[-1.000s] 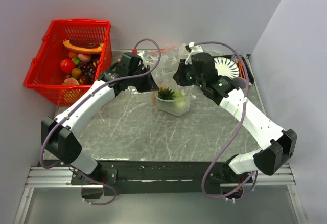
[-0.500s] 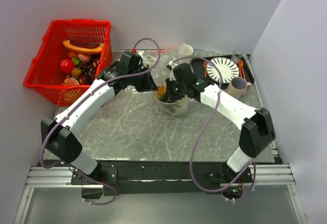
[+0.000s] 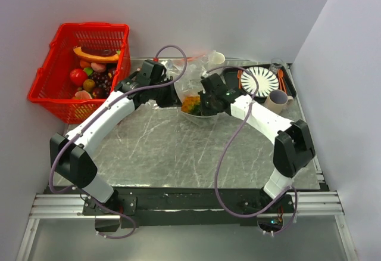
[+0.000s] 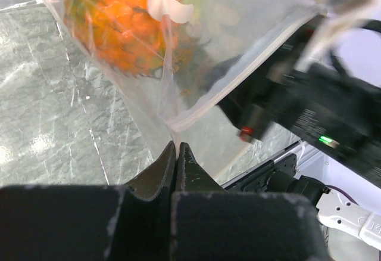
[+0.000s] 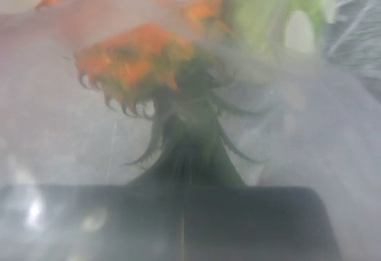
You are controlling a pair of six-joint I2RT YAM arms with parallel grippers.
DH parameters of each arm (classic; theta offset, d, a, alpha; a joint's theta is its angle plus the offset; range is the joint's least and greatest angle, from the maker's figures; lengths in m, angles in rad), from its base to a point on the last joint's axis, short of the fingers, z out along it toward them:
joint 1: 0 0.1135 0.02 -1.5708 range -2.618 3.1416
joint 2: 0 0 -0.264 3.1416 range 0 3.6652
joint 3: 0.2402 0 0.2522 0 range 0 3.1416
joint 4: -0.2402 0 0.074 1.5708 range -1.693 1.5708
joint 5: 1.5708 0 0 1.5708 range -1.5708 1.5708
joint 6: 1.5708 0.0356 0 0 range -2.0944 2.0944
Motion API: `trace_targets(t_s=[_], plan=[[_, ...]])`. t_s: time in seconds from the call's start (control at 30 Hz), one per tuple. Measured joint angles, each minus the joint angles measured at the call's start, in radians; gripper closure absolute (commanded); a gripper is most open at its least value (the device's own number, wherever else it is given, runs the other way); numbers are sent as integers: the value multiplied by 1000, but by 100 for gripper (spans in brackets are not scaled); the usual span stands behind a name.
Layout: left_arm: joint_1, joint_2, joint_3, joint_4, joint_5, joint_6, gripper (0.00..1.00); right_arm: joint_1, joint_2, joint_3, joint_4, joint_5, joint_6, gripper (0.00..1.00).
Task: Place the food in the zip-top bag and seal the zipper
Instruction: Adjust the fake fruit in the zipper food storage bag.
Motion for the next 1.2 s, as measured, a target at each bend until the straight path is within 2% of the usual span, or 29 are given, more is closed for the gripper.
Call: trace_targets(t_s=[0.03,0.07,0.1,0.17,0.3,0.33,0.4,0.43,0.57,0.77,0.93,0.97,1.03,1.07,1.13,1.2], plan=[[1,0,1,0,1,0,99,2,-15,7,-12,11,-5,65],[3,0,1,2,4,0,99,6,-31,11,-18,20,-10,58],[5,0,2,2,6,0,99,10,-53,18,-28,27,-21,53],[6,0,5,2,7,0,99,19,-97,24,-37,38,-29,52],[10,0,24,-3,7,0,99,36,-162,63,-77,43,-45,64],[10,0,30,-3,7,0,99,40,-169,76,-83,43,-50,73],[11,0,36,-2,8,0,99,42,-180,89,-89,36,-60,81],[11,0,38,-2,10,0,99,42,-183,90,-91,29,-63,89],[11,0,38,-2,19,0,99,42,-171,92,-91,-71,-74,100],[11,0,39,-2,43,0,99,46,-41,105,-60,-109,-69,100],[22,0,38,-3,81,0,99,47,89,84,-53,-56,-56,100],[24,0,38,-4,85,0,99,47,92,78,-53,-46,-53,96],[29,0,38,-7,89,0,99,47,79,64,-43,-21,-49,77],[32,0,38,-6,92,0,99,47,69,61,-40,-13,-47,71],[37,0,38,-5,98,0,99,48,31,42,-29,4,-53,63],[40,0,38,-4,106,0,99,48,-14,34,-32,18,-59,59]])
